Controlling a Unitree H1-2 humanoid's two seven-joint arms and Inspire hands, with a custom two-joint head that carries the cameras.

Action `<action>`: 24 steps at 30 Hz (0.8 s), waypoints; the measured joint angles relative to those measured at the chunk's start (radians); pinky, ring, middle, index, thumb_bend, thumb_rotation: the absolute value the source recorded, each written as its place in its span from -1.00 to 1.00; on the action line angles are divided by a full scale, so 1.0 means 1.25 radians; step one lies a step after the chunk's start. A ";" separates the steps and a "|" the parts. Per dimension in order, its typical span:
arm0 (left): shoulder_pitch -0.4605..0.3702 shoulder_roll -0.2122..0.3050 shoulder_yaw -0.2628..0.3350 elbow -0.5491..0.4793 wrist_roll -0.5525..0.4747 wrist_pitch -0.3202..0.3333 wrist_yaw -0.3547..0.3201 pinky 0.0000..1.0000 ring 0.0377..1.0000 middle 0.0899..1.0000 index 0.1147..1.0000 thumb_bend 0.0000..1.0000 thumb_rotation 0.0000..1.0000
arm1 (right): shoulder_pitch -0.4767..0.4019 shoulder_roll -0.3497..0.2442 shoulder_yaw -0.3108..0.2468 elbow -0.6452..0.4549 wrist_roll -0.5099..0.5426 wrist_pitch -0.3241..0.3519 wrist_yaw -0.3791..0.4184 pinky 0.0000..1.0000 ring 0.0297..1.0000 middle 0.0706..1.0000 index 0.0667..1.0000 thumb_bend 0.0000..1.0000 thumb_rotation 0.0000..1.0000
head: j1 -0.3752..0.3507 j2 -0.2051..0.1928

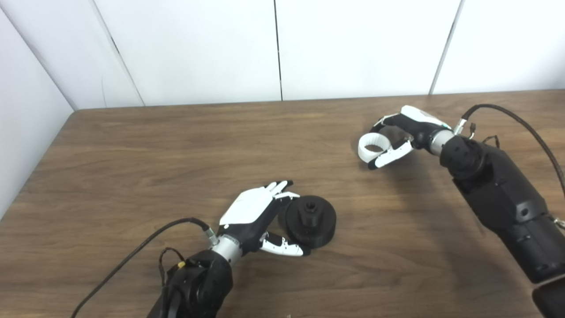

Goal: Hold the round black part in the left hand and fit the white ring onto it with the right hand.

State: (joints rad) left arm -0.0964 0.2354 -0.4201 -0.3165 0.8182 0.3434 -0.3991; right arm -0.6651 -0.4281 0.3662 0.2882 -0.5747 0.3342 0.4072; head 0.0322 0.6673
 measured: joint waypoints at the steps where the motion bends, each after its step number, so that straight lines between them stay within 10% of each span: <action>1: 0.000 0.000 0.000 0.000 0.000 0.000 0.000 0.95 1.00 1.00 0.52 0.54 -0.31 | 0.000 0.000 0.000 0.000 0.000 0.000 0.000 0.98 0.99 0.84 0.47 0.79 -0.32 | -0.001 0.000; 24: 0.001 -0.001 0.002 0.000 0.000 0.000 0.000 0.95 1.00 0.99 0.51 0.54 -0.29 | 0.007 0.004 0.005 0.016 -0.027 -0.037 -0.055 0.91 0.93 0.79 0.36 0.73 -0.45 | -0.001 0.002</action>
State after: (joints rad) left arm -0.0947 0.2339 -0.4178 -0.3164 0.8185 0.3433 -0.3988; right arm -0.6559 -0.4229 0.3723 0.3079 -0.6080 0.2884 0.3384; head 0.0307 0.6703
